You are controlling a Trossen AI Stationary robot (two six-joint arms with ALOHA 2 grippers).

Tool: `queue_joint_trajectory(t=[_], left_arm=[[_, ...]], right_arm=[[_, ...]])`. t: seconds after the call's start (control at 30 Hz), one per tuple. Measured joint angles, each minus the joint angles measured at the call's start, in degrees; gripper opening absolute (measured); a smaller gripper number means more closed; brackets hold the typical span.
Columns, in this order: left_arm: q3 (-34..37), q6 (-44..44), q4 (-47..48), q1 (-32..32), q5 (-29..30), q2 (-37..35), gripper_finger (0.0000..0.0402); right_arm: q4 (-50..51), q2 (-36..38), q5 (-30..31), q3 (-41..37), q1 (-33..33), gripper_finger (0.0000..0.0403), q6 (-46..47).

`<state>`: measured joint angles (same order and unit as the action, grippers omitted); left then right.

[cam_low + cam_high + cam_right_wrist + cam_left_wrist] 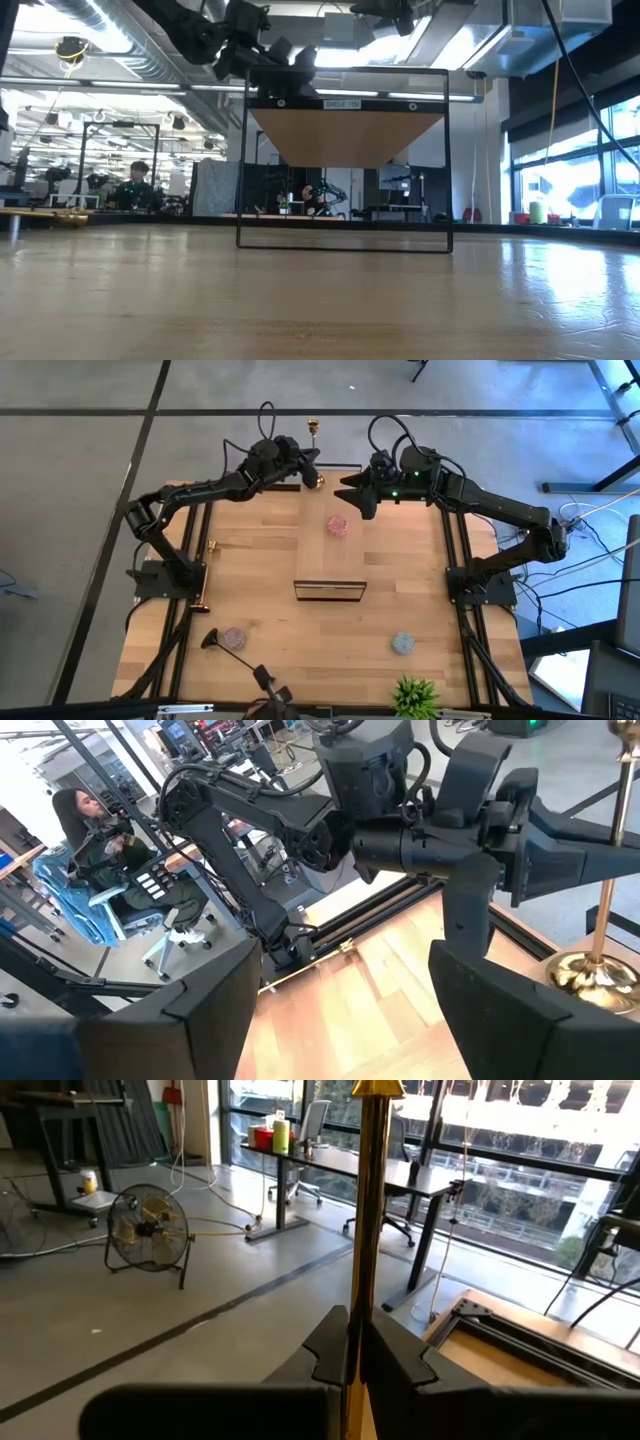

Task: Pick & Place candle stick holders
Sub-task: Put the gold candle holder on the shelf

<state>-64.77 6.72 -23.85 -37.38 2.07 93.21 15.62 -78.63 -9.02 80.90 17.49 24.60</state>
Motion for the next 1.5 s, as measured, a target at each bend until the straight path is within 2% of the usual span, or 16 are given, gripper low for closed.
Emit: queue_joint_trajectory(t=[0.33, 1.07, 1.5], left_arm=[[0.0, -2.38, 0.02, -0.24, -0.14, 0.0, 0.0012], [-0.02, -1.42, 1.28, -0.06, -1.39, 0.09, 0.0017], [-0.15, -1.93, 2.73, -0.05, -1.58, 0.17, 0.0066]], right_arm=[[0.02, 0.0, 0.0, 0.0, -0.34, 0.029, 0.02], [0.05, 0.0, 0.0, -0.02, -0.34, 0.029, 0.01], [0.39, 0.0, -0.02, -0.04, -0.34, 0.029, 0.02]])
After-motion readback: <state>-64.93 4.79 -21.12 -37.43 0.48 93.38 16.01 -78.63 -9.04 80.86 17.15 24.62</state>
